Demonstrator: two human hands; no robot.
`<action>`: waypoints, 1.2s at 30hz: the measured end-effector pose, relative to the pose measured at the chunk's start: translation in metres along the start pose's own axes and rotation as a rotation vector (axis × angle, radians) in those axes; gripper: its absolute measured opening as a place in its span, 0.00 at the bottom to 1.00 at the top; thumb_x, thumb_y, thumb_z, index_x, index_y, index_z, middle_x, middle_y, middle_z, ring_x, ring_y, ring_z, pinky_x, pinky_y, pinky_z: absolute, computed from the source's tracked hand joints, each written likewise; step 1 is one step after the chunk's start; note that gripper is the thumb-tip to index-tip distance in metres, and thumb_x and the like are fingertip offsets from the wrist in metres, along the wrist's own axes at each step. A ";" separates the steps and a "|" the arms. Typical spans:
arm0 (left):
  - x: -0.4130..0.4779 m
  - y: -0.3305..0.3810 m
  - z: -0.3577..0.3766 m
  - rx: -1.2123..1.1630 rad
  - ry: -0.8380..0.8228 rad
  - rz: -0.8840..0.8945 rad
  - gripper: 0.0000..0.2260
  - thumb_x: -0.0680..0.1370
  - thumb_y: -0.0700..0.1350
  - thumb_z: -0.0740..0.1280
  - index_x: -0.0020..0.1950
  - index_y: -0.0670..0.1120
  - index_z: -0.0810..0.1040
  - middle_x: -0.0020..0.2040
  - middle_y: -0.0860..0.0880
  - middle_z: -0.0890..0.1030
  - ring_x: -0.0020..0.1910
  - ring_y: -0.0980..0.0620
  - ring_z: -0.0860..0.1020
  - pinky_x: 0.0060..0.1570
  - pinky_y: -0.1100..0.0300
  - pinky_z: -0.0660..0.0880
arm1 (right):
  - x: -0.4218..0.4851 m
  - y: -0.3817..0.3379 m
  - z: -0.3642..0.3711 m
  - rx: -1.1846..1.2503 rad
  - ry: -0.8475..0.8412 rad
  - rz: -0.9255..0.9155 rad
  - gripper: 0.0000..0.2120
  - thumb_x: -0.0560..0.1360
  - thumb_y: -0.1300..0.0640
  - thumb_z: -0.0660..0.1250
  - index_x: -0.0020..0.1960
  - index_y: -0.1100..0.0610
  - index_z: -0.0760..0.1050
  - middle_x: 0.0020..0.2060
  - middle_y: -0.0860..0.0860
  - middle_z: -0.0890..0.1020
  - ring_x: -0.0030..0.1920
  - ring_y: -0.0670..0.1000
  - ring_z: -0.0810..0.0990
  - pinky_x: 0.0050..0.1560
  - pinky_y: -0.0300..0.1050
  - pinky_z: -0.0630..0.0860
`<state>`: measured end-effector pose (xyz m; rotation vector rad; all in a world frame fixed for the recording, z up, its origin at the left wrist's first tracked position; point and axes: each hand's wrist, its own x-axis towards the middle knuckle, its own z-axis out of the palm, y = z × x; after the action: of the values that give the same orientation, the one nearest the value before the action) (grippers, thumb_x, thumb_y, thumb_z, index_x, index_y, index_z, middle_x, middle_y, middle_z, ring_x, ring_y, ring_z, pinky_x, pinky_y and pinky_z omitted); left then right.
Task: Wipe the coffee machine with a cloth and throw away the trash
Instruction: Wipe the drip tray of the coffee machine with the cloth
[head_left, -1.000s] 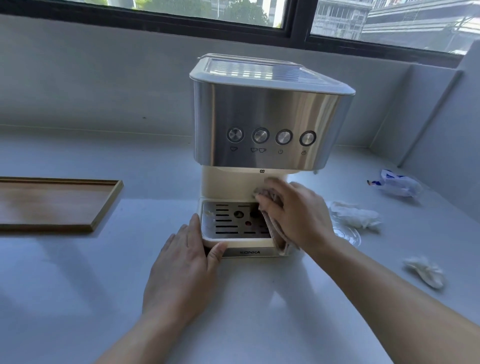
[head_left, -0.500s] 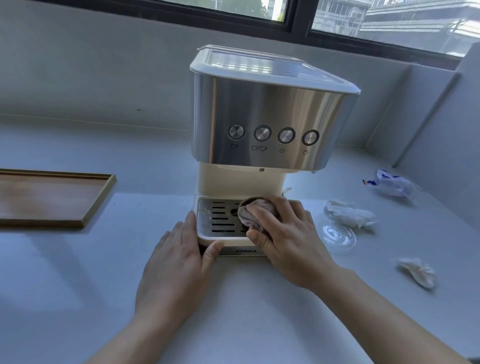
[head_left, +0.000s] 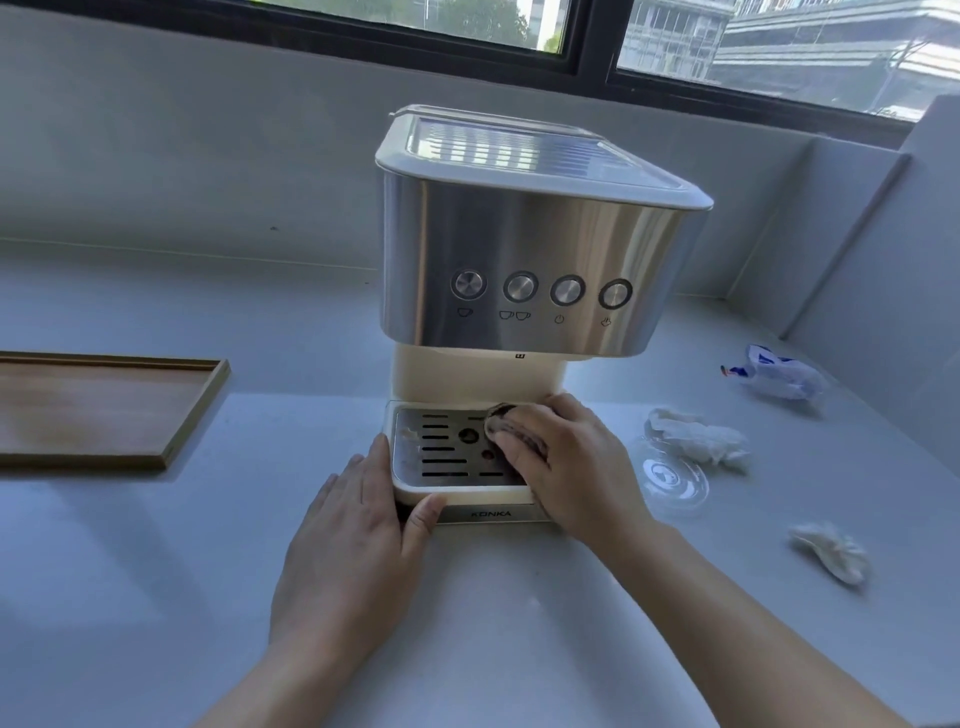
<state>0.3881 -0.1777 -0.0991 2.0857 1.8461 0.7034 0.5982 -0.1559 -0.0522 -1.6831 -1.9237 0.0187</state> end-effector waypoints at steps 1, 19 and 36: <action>0.000 0.000 0.000 -0.002 0.000 0.002 0.40 0.72 0.71 0.40 0.80 0.51 0.48 0.78 0.55 0.61 0.77 0.54 0.58 0.74 0.54 0.60 | -0.005 -0.003 0.003 -0.008 -0.002 -0.040 0.11 0.78 0.44 0.65 0.55 0.46 0.81 0.49 0.46 0.79 0.54 0.50 0.77 0.52 0.46 0.75; 0.001 -0.001 -0.001 -0.035 -0.002 0.018 0.35 0.78 0.68 0.46 0.80 0.51 0.48 0.77 0.53 0.62 0.76 0.53 0.58 0.76 0.54 0.56 | -0.011 -0.034 0.022 -0.083 0.005 -0.034 0.11 0.79 0.48 0.62 0.59 0.46 0.78 0.55 0.47 0.78 0.58 0.54 0.74 0.57 0.40 0.63; 0.042 0.087 -0.008 0.325 -0.054 0.507 0.20 0.78 0.64 0.57 0.67 0.60 0.73 0.64 0.48 0.74 0.63 0.44 0.69 0.65 0.45 0.65 | -0.062 0.018 0.006 0.171 0.026 0.124 0.33 0.73 0.57 0.70 0.75 0.50 0.65 0.73 0.43 0.67 0.69 0.40 0.68 0.60 0.42 0.70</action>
<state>0.4606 -0.1507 -0.0414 2.8001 1.4861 0.4610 0.6140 -0.2064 -0.0890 -1.6758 -1.7435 0.2025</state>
